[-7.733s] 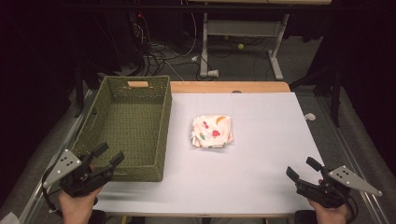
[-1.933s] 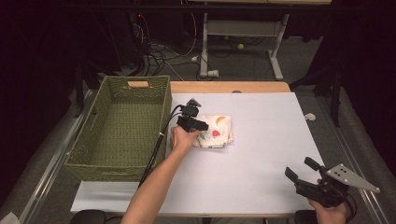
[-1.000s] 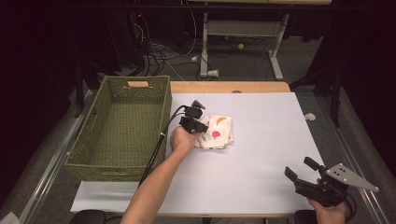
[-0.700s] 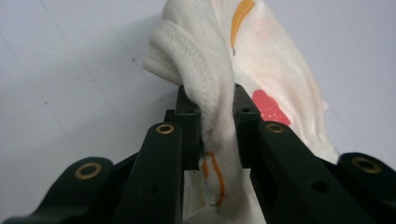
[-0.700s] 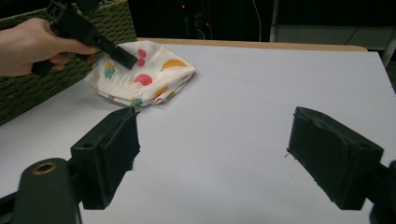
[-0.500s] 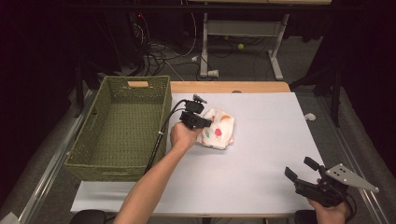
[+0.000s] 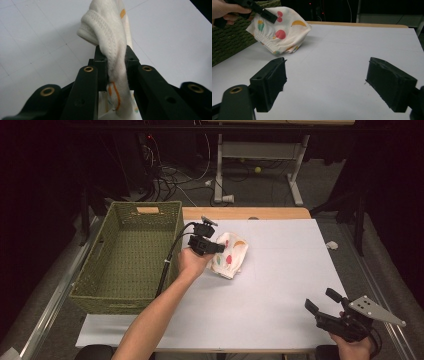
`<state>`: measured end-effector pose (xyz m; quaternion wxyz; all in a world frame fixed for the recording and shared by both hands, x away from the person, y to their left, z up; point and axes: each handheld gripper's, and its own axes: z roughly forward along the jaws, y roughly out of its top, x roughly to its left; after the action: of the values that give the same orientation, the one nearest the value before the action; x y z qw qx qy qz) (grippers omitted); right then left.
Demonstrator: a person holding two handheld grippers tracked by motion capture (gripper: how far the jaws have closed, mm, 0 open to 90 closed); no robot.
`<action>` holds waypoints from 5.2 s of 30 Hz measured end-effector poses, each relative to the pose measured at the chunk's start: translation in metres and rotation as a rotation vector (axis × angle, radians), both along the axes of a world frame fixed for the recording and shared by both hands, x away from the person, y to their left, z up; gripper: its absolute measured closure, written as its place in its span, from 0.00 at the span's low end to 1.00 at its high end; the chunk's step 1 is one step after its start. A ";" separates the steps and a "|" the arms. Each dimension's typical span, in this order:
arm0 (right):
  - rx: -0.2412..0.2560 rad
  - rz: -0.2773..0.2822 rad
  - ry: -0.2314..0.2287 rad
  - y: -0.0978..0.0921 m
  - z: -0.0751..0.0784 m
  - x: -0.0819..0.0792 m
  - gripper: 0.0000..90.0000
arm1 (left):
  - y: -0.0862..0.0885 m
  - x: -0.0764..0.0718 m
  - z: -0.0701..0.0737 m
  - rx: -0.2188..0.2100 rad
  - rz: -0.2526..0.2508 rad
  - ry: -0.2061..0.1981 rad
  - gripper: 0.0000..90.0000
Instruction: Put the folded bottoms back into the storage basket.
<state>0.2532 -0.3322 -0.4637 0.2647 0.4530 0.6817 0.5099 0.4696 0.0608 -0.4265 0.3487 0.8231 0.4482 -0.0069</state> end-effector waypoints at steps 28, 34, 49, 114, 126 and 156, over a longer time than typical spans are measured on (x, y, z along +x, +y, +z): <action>-0.010 0.002 -0.004 0.001 0.000 0.000 0.19 | 0.027 -0.022 0.019 -0.055 -0.016 -0.024 0.84; -0.010 0.003 -0.001 0.001 0.000 0.000 0.19 | 0.031 -0.026 0.025 -0.069 -0.012 -0.026 0.84; -0.010 0.001 0.000 0.001 0.000 0.000 0.19 | 0.046 -0.034 0.039 -0.105 -0.017 -0.044 0.84; -0.019 0.000 0.000 0.002 0.000 0.000 0.19 | 0.132 -0.072 0.071 -0.200 0.068 -0.119 0.84; -0.018 0.000 0.001 0.002 0.000 0.000 0.19 | 0.149 -0.079 0.075 -0.209 0.089 -0.130 0.84; -0.017 -0.004 0.003 0.002 0.000 0.000 0.19 | 0.193 -0.095 0.084 -0.228 0.162 -0.160 0.85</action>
<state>0.2534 -0.3300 -0.4633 0.2684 0.4530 0.6854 0.5030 0.3745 0.2536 -0.3429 0.4738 0.7372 0.4803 0.0362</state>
